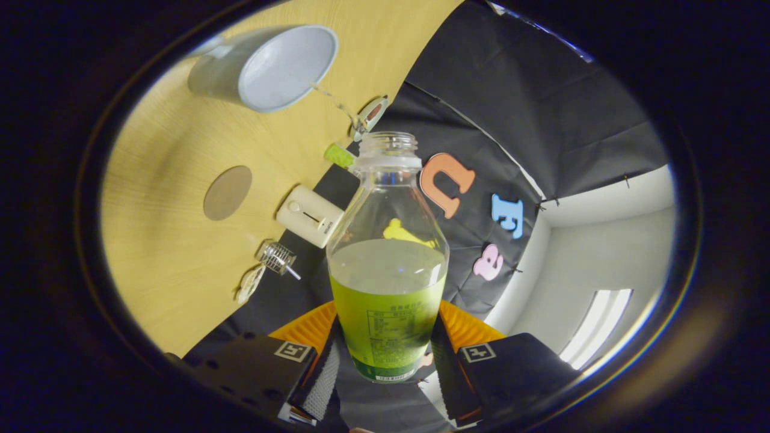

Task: Take the bottle from table, then pour the juice into the cup, finally place the bottle on the coaster

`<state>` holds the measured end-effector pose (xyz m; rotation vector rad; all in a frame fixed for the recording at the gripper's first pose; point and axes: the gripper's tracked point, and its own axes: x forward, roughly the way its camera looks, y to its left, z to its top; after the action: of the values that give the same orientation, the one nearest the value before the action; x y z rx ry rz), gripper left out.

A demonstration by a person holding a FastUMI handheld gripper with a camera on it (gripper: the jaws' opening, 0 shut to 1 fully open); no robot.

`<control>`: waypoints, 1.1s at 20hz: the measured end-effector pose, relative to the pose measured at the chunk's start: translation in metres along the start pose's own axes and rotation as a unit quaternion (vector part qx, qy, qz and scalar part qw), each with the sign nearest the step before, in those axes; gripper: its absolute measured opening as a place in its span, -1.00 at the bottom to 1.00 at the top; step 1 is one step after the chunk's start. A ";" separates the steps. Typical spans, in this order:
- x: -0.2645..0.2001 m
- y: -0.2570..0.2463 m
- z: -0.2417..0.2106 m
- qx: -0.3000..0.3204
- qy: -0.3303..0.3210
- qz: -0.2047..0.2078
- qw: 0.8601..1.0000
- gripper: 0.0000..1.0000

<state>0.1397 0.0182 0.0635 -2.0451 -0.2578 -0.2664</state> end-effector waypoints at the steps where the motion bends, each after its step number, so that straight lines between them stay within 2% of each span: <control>1: 0.000 -0.003 0.001 -0.001 -0.002 -0.003 1.000 0.51; 13: -0.006 -0.015 0.006 -0.015 -0.013 -0.014 1.000 0.51; 18: -0.009 -0.006 0.000 0.029 0.002 0.005 1.000 0.51; 22: -0.012 0.020 -0.002 0.112 0.026 0.059 0.992 0.51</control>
<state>0.1344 0.0064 0.0442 -1.8206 -0.1274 -0.2075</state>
